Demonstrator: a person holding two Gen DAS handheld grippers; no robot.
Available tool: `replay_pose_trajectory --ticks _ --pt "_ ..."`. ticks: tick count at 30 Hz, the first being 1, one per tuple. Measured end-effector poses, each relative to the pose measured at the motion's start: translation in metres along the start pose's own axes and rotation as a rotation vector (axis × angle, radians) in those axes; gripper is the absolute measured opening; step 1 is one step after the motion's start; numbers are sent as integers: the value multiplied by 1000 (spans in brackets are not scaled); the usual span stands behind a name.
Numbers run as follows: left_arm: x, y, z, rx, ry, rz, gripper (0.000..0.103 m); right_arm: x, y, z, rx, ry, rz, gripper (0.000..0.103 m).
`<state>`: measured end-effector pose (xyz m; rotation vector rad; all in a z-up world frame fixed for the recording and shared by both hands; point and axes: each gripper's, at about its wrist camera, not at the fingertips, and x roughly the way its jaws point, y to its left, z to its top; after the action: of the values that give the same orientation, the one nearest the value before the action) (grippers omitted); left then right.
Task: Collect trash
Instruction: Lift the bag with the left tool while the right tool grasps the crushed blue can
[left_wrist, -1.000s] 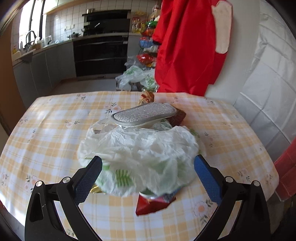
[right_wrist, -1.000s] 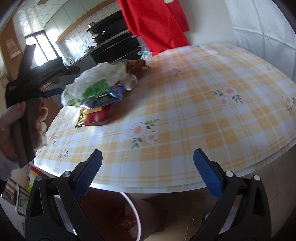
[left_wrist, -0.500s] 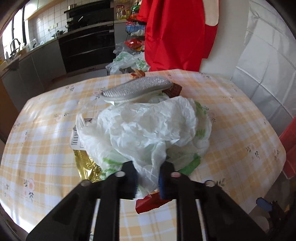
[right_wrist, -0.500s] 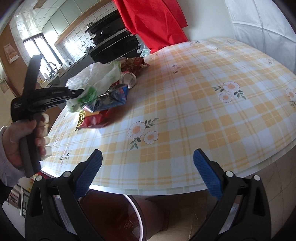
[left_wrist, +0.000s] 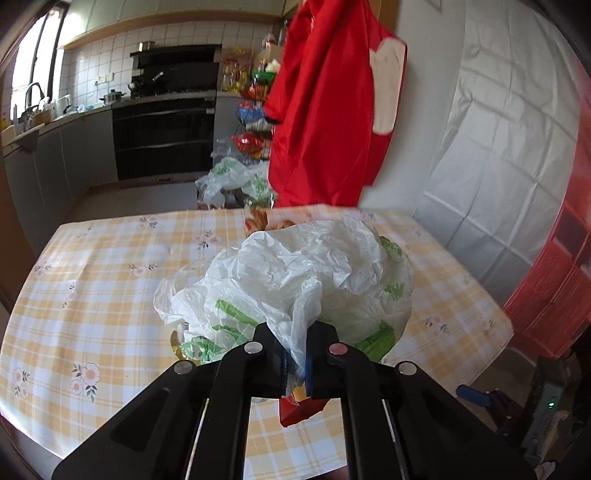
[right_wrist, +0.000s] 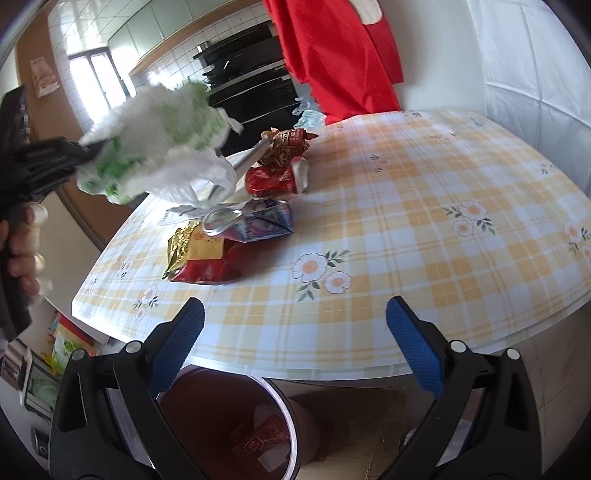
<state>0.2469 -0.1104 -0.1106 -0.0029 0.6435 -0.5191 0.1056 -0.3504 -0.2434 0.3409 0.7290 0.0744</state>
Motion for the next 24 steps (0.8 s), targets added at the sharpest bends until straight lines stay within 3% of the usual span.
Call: replay_pose_trajectory --ticks 3,8,10,14,16,20,21,24 --pt "-31 16 -6 -57 -56 -2 6 -1 5 3 -30 -14 -10 97" --pt "-68 52 -28 -135 -98 27 6 16 25 16 -220 8 -59 97" --pt "-81 64 -39 -146 -115 48 6 30 33 25 -297 35 -63 86" --pt "-93 85 -65 -204 -120 45 6 61 46 45 -359 90 -37 80" --pt "-95 98 -78 -264 -108 28 6 78 55 54 -392 118 -32 72" --pt "-97 113 -98 -317 -99 14 6 117 84 53 -614 207 -153 66" --pt "-97 116 -101 -325 -95 12 6 125 89 52 -660 230 -173 59" --pt "-97 123 -111 -337 -87 9 6 143 97 49 -744 274 -192 56"
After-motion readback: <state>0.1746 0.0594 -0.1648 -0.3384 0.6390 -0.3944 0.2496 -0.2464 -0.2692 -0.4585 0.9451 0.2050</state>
